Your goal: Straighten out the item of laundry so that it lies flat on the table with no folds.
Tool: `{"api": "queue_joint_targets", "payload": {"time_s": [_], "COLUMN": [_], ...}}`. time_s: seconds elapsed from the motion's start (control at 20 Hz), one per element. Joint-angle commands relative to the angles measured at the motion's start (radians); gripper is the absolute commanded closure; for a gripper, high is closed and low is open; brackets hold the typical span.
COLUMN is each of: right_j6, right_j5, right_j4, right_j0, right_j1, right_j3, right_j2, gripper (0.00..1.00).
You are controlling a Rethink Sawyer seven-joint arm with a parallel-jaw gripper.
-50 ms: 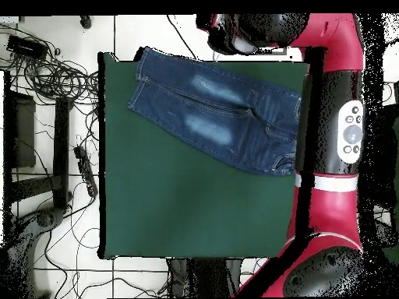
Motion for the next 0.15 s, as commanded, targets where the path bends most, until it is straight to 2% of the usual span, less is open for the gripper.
{"api": "queue_joint_targets", "payload": {"time_s": [0.05, 0.15], "right_j6": [0.246, 0.234], "right_j5": [-0.011, -0.009], "right_j4": [0.05, 0.075], "right_j0": [0.077, 0.084], "right_j1": [-0.008, -0.005], "right_j3": [0.069, 0.061], "right_j2": [-0.186, -0.199], "gripper": [1.0, 1.0]}}
